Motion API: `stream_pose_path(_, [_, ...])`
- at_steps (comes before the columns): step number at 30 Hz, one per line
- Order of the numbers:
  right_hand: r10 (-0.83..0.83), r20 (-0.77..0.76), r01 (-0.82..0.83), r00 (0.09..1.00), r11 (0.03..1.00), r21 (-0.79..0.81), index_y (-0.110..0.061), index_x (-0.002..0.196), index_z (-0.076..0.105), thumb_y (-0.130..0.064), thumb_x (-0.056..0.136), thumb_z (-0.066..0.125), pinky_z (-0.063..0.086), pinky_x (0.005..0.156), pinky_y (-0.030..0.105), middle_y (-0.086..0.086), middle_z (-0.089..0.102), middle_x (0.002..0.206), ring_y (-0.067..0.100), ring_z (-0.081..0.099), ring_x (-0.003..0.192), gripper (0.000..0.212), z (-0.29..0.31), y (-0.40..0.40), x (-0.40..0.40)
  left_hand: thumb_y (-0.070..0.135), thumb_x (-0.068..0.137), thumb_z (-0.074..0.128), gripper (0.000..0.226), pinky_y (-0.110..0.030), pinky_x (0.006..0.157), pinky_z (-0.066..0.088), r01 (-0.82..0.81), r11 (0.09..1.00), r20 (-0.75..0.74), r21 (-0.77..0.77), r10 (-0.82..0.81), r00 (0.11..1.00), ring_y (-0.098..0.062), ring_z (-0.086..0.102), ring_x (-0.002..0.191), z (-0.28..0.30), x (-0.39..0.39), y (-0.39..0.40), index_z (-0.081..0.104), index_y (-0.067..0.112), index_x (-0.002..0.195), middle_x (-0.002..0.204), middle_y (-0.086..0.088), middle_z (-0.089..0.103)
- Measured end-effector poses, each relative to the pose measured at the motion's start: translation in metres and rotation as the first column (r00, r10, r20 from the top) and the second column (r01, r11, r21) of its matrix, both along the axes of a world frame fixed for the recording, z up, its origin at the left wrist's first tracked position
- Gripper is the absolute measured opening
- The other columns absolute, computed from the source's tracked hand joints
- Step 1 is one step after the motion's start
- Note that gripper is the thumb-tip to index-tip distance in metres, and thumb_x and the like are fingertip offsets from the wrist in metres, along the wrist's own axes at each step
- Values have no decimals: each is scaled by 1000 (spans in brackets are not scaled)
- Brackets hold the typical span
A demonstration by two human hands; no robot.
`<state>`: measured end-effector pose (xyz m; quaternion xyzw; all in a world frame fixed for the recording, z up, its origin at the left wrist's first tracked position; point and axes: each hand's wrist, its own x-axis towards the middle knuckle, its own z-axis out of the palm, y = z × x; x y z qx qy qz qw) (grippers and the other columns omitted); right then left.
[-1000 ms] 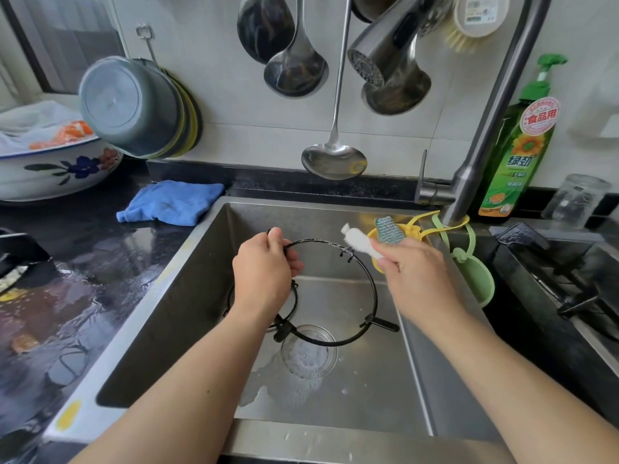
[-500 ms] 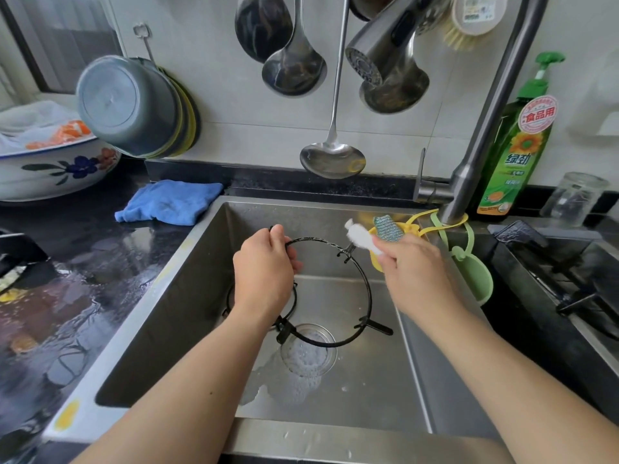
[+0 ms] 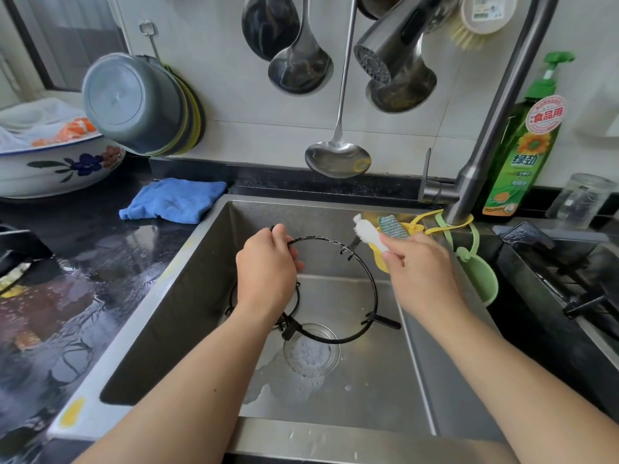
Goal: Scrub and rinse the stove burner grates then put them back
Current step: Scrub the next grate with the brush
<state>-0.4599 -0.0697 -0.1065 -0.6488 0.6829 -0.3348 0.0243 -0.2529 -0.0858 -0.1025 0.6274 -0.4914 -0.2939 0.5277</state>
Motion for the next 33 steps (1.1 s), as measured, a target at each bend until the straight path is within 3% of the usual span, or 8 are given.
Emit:
stream_pose_path(10, [121,-71,-111,990,985,130,-34,134,62,-27,100,56,46,68,36,-3,53,91,20,51,84,35,-8,0,4,34,109,39,41,-46,76,61,14,1000,55,-3,-14,998,-14,72,61,-2,-1,0,64,16,83,72,-2,70])
stream_pose_path(13, [27,-41,-23,999,996,88,-31,136,62,-25,101,55,42,67,34,-2,54,97,19,49,86,36,-6,-4,0,34,109,40,40,-46,76,62,9,1000,38,6,-10,999,-13,72,60,-2,-1,-1,65,15,84,73,-3,71])
stream_pose_path(16, [135,-70,-122,988,978,167,-35,136,61,-27,101,56,46,67,35,-3,52,93,19,51,84,36,-8,1,5,34,109,39,40,-45,76,61,8,1000,59,10,-9,998,-12,72,59,-2,-1,-1,65,14,84,72,-3,70])
stream_pose_path(20, [45,-54,-39,998,994,104,-32,135,62,-26,101,56,49,71,36,-1,55,97,21,52,87,35,-7,-6,0,32,109,39,41,-45,76,61,-1,1000,43,13,1,999,-15,72,60,-3,0,-2,64,13,84,71,-4,70])
stream_pose_path(23, [157,-86,-138,984,973,187,-35,135,62,-26,101,56,50,70,39,-1,54,94,20,52,84,36,-9,-2,6,32,109,39,41,-45,75,62,-9,999,39,34,7,999,-15,72,59,-4,0,-2,64,13,84,72,-4,69])
stream_pose_path(26, [56,-56,-50,997,993,102,-31,136,62,-25,101,55,45,69,35,-2,54,95,20,51,87,36,-8,-6,1,32,109,37,40,-42,71,62,-21,999,36,45,20,999,-14,72,59,-2,-1,-3,64,12,86,76,-6,71])
stream_pose_path(30, [140,-79,-125,987,978,168,-33,135,62,-26,101,56,42,68,32,-3,54,94,19,51,87,36,-9,-3,6,32,108,37,40,-46,73,62,-23,998,23,51,22,999,-18,73,63,-3,2,-4,64,14,84,72,-4,70])
stream_pose_path(33, [31,-44,-26,999,994,111,-29,137,61,-25,102,54,43,72,33,-2,55,100,20,51,92,36,-8,-6,0,32,108,37,39,-47,72,62,-25,998,2,53,25,1000,-19,73,65,-3,4,-3,64,15,85,70,-3,70])
